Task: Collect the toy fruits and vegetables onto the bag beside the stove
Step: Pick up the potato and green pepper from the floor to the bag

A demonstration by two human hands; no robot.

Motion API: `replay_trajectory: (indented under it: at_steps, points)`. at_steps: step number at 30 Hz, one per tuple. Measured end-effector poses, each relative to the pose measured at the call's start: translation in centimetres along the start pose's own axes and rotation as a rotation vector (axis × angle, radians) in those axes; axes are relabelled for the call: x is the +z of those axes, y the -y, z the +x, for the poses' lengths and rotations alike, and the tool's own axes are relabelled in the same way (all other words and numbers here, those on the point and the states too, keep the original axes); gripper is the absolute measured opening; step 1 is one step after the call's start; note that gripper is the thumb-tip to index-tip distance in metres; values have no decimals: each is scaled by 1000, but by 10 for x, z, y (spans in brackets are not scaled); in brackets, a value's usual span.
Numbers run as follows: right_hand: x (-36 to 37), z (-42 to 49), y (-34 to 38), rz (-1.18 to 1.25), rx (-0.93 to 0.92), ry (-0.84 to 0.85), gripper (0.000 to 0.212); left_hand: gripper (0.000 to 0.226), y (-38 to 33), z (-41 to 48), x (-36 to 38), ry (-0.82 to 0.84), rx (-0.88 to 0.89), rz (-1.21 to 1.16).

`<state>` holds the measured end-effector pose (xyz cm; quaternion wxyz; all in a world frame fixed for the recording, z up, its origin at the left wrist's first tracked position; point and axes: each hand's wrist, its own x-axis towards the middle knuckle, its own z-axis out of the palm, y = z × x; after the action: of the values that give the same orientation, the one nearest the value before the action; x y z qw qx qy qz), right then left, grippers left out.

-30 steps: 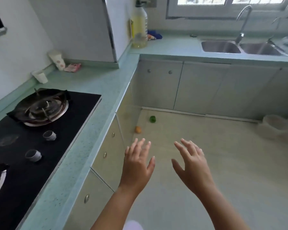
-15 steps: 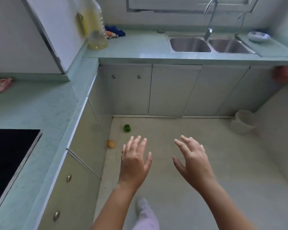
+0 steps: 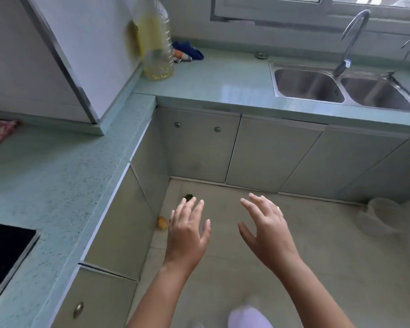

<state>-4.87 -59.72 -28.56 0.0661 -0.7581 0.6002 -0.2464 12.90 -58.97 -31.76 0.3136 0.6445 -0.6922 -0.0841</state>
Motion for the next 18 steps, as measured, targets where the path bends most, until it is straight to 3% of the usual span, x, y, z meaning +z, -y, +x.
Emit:
replay_trajectory:
  at_steps: [18]
  points:
    - [161,278,-73,197,-437,437,44,47,107,158,94,-139,-553,216]
